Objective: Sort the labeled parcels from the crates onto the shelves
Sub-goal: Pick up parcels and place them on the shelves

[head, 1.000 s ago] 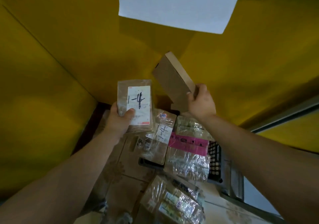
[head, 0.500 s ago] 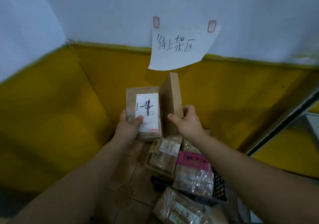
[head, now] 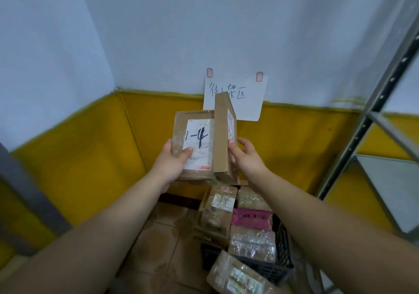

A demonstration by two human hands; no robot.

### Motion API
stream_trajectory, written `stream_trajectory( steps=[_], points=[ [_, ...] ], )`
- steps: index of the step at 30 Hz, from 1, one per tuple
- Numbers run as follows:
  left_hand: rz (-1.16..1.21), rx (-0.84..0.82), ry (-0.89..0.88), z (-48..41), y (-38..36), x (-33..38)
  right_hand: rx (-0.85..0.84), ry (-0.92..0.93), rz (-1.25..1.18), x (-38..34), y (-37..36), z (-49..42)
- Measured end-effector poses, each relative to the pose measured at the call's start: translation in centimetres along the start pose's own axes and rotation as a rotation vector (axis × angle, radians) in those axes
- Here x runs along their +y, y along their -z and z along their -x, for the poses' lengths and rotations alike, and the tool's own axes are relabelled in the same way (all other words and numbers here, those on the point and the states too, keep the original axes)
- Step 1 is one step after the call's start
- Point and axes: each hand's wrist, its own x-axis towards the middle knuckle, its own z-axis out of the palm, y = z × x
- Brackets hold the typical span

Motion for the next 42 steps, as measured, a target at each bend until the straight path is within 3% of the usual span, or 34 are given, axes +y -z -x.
stream_trajectory(
  steps=[7, 13, 20, 32, 42],
  points=[
    [0.037, -0.026, -0.036, 6.3, -2.9, 3.0, -0.133, -0.146, -0.097, 0.3, 5.7, 3.9],
    [0.025, 0.006, -0.065, 10.9, -3.7, 4.0, 0.070, -0.012, -0.217, 1.4, 10.2, 7.9],
    [-0.027, -0.010, -0.133, 14.6, -1.4, 4.8, 0.258, 0.150, -0.009, -0.5, 13.0, 14.7],
    [-0.139, -0.301, -0.217, 22.3, -2.7, 4.1, 0.450, 0.156, 0.093, 2.2, 14.5, 28.2],
    [-0.045, -0.612, -0.389, 31.3, -12.8, 9.0, 0.666, 0.213, -0.001, 3.3, 27.2, 39.7]
  ],
)
